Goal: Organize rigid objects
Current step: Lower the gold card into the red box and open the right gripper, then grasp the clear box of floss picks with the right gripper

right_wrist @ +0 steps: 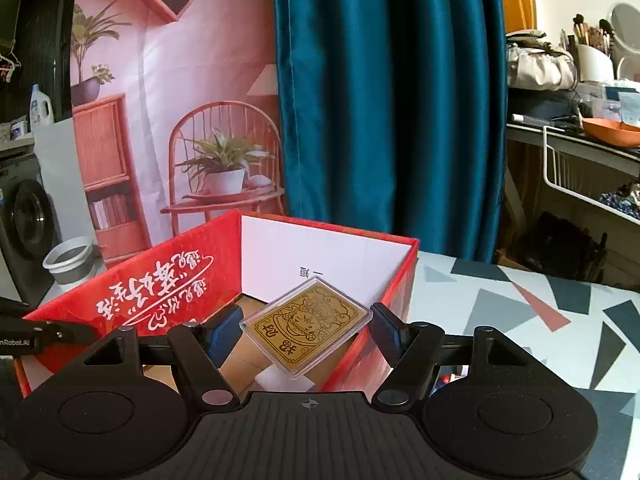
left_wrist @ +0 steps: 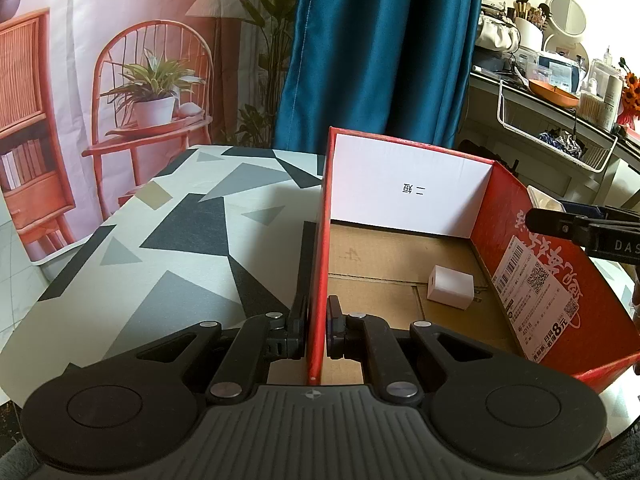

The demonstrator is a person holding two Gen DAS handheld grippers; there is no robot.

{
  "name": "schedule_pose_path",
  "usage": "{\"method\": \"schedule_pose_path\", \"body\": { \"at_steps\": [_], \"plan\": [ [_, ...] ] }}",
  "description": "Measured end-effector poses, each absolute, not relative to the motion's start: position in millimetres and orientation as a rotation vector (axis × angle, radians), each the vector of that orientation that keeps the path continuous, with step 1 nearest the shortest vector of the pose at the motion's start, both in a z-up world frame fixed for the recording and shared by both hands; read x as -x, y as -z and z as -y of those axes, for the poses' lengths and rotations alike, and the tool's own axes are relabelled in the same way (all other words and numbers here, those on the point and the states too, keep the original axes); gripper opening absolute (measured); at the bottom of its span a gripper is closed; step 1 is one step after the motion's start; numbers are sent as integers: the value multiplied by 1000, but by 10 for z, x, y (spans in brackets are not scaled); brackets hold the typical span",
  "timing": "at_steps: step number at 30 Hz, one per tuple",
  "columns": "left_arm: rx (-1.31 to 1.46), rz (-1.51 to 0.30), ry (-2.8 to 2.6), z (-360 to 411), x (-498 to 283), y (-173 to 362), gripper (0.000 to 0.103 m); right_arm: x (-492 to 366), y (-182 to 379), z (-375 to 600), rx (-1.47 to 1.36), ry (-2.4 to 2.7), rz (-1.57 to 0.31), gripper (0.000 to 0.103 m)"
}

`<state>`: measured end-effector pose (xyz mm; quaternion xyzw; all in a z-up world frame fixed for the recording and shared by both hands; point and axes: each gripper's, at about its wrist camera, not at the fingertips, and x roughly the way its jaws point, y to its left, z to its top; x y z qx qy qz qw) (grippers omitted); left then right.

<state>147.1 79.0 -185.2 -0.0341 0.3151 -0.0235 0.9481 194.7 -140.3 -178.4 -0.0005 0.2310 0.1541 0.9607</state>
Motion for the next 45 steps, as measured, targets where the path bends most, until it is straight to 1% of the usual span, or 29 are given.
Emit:
{"method": "schedule_pose_path", "body": {
  "at_steps": [13, 17, 21, 31, 37, 45],
  "plan": [
    [67, -642, 49, -793, -1473, 1859, 10, -1936, 1776, 1415, -7, -311, -476, 66],
    [64, -643, 50, -795, -1475, 1862, 10, -1924, 1765, 1413, -8, -310, -473, 70],
    [62, -643, 49, -790, -1475, 1860, 10, -1901, 1750, 1428, -8, -297, -461, 70],
    [61, -643, 49, -792, -1478, 1860, 10, -1766, 1704, 1766, -67, -182, -403, 70],
    [60, -643, 49, -794, -1480, 1862, 10, -1715, 1906, 2085, -107, -86, -438, 70],
    [61, -643, 50, -787, -1478, 1862, 11, -1622, 2372, 2263, -168, 29, -537, 69]
  ]
}}
